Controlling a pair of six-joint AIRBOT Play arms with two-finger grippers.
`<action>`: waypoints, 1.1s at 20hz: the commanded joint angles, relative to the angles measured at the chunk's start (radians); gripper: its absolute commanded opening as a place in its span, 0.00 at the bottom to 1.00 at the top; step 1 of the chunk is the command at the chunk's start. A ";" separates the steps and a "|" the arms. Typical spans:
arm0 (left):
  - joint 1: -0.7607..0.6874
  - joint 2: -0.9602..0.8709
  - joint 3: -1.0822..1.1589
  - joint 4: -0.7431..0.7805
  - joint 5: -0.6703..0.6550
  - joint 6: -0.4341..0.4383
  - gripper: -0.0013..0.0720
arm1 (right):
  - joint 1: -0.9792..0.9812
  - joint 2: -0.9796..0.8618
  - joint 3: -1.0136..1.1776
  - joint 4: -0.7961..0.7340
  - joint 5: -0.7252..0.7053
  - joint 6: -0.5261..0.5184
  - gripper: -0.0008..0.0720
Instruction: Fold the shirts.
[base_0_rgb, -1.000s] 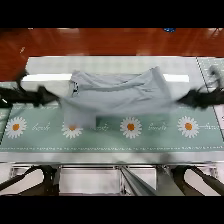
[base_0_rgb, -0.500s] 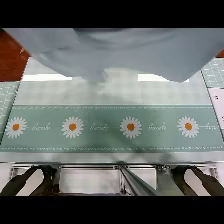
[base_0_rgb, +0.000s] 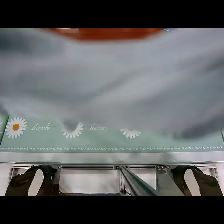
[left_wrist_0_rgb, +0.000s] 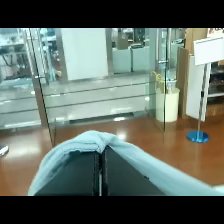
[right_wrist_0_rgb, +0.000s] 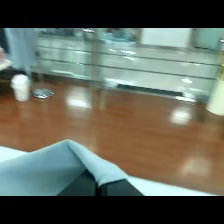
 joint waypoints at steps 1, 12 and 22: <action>-0.103 0.070 -0.052 0.166 -0.100 -0.076 0.04 | 0.001 0.057 -0.003 -0.113 0.092 0.042 0.05; -0.120 -0.243 -0.639 0.009 -0.007 -0.114 0.04 | 0.002 -0.113 -0.716 0.032 -0.077 -0.072 0.05; -0.217 -1.094 -0.492 -0.101 0.394 -0.091 0.04 | 0.179 -0.953 -0.596 0.145 -0.468 -0.167 0.05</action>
